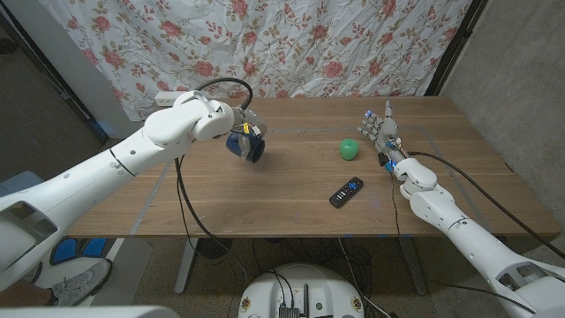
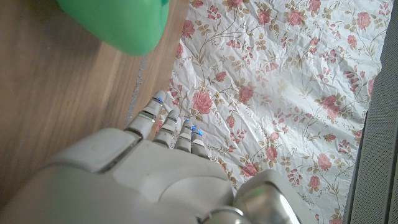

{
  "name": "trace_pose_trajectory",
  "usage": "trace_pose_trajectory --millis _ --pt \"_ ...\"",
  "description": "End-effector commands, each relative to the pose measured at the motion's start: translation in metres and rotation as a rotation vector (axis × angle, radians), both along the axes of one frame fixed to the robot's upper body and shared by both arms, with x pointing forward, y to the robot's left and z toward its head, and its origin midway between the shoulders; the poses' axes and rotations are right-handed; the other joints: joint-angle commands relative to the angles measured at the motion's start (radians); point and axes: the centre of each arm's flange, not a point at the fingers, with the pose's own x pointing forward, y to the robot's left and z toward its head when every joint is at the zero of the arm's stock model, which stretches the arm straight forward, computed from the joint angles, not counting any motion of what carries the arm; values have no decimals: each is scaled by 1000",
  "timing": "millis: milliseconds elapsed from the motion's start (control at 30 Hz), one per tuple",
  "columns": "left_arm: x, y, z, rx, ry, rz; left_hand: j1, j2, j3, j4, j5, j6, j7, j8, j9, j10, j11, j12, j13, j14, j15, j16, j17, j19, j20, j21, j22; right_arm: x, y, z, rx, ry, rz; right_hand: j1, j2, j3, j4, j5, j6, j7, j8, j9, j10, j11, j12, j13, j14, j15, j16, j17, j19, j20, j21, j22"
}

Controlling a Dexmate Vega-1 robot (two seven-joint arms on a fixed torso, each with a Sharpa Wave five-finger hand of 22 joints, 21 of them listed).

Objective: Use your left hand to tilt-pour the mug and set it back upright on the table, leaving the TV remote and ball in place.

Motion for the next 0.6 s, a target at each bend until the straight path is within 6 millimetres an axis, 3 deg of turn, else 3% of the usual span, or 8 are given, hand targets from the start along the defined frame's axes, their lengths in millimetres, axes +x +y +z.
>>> trace_pose_trajectory --millis 33,100,600 --pt "-2 -2 -6 83 -22 36 -36 212 18 10 4 94 -38 231 2 149 -128 17 200 56 -129 2 6 6 6 5 2 0 0 0 0 0 0 4 51 -3 3 7 8 -1 1 3 4 -3 2 2 8 -5 9 2 3 0 9 2" --pt "-1 -2 -8 87 -5 5 -38 213 18 9 4 95 -40 231 1 148 -117 16 202 57 -129 0 5 6 6 5 2 0 0 0 0 0 0 4 51 -3 3 7 8 -1 1 3 3 -3 1 2 8 -4 8 2 3 0 9 2" --pt "3 5 -10 115 -34 48 -41 219 21 8 5 106 -40 235 -2 151 -116 16 206 64 -131 0 8 10 6 7 2 0 0 0 0 0 0 4 52 -4 3 7 8 0 0 3 5 -3 2 2 8 -5 9 2 3 0 9 2"
